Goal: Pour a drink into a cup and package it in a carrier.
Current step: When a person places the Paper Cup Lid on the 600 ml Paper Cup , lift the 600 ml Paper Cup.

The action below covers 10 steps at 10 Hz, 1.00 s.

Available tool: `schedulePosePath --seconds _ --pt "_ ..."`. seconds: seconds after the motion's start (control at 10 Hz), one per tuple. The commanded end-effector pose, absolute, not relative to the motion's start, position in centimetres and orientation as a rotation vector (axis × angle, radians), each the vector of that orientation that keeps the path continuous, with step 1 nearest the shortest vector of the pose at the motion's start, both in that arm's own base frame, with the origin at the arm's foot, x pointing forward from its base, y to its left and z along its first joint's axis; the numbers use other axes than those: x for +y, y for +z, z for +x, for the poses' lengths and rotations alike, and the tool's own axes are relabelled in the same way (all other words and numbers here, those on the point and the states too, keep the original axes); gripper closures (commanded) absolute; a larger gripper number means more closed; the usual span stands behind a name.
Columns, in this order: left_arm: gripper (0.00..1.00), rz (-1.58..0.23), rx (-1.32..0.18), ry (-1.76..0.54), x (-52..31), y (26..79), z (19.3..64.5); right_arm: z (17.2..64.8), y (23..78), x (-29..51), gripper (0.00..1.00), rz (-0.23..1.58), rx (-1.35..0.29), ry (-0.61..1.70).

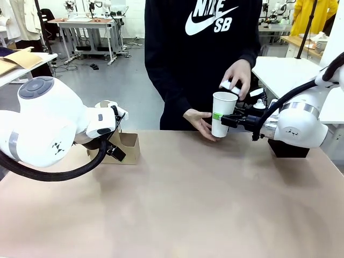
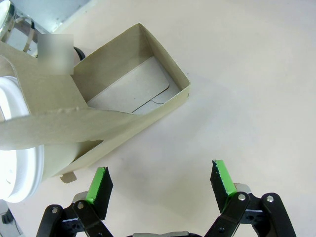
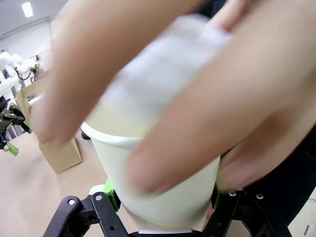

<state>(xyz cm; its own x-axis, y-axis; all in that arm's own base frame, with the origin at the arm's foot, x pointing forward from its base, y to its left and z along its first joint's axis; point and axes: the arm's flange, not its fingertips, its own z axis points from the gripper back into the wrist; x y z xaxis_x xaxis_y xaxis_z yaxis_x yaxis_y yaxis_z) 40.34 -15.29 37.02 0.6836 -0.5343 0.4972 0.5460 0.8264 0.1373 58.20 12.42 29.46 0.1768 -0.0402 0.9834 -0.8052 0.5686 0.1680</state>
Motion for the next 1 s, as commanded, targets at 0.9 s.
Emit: schedulePosePath --seconds 0.9 --pt "0.0 -0.025 -0.55 -0.604 -15.21 37.04 40.35 58.11 29.87 12.62 0.2 0.829 -1.305 0.626"
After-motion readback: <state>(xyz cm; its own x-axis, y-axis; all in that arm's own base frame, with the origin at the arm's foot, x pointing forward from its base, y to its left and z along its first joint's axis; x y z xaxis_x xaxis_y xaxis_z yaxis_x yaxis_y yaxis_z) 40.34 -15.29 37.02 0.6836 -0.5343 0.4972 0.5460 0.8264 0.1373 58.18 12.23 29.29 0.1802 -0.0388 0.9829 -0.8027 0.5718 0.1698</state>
